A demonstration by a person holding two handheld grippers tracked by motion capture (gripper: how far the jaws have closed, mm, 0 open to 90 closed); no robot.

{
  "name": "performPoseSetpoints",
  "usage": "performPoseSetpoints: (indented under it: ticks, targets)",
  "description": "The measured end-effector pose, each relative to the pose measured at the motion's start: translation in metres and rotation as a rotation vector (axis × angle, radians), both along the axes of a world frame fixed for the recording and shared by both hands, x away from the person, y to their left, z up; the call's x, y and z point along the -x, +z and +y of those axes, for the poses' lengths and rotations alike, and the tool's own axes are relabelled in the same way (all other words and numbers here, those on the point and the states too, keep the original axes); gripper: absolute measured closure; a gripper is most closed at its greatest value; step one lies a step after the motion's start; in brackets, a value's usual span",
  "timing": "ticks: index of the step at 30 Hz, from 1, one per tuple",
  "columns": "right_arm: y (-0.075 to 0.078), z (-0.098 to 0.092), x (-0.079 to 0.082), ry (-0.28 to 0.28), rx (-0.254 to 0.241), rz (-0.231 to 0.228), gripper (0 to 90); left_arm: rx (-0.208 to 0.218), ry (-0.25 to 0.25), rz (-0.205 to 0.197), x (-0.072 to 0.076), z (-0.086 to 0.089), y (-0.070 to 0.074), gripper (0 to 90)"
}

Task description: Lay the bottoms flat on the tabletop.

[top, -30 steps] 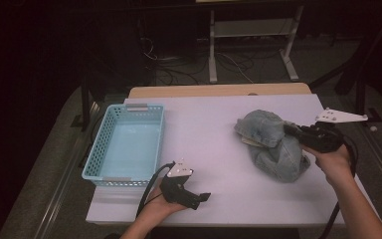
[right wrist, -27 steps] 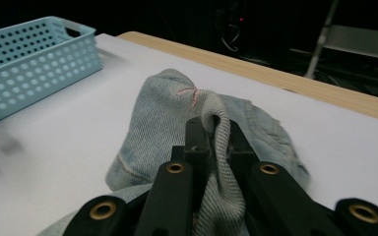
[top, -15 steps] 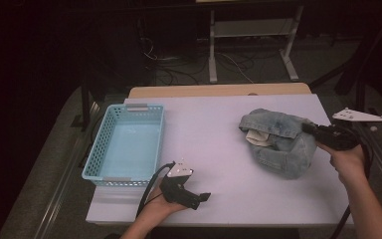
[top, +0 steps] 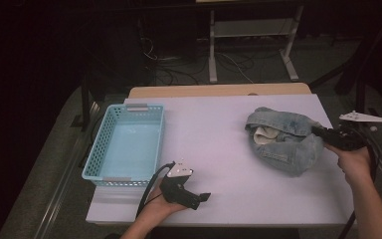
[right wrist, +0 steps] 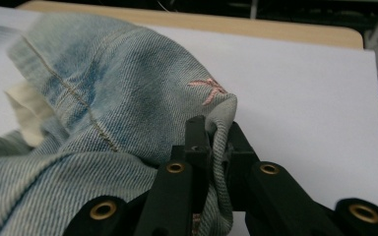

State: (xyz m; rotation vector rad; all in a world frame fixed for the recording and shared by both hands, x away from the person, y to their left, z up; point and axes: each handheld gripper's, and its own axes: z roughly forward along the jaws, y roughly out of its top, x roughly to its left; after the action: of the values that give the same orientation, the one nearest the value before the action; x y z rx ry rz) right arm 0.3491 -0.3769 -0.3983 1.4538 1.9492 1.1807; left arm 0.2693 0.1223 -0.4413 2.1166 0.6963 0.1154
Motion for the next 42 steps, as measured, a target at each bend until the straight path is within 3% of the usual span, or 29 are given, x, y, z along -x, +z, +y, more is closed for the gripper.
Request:
performPoseSetpoints:
  ticks: [14,22,31,36,42]
  targets:
    - [-0.027,-0.014,-0.01,-0.036,0.063,0.128,82.9,-0.002,0.0,0.0,0.0,-0.001,0.0,1.4]
    - [-0.042,-0.016,-0.015,-0.032,0.109,0.226,82.9,-0.002,0.002,0.001,0.0,-0.001,-0.001,1.4]
    - [-0.045,-0.015,-0.015,-0.015,0.098,0.247,83.2,-0.009,0.0,0.004,0.0,-0.002,-0.001,1.4]
    - [-0.045,-0.013,-0.015,0.031,0.074,0.283,85.0,-0.008,0.002,0.004,0.0,-0.002,-0.001,1.4]
    - [-0.045,-0.003,-0.015,0.134,0.048,0.308,85.5,-0.009,-0.003,0.005,0.0,-0.003,-0.002,1.4]
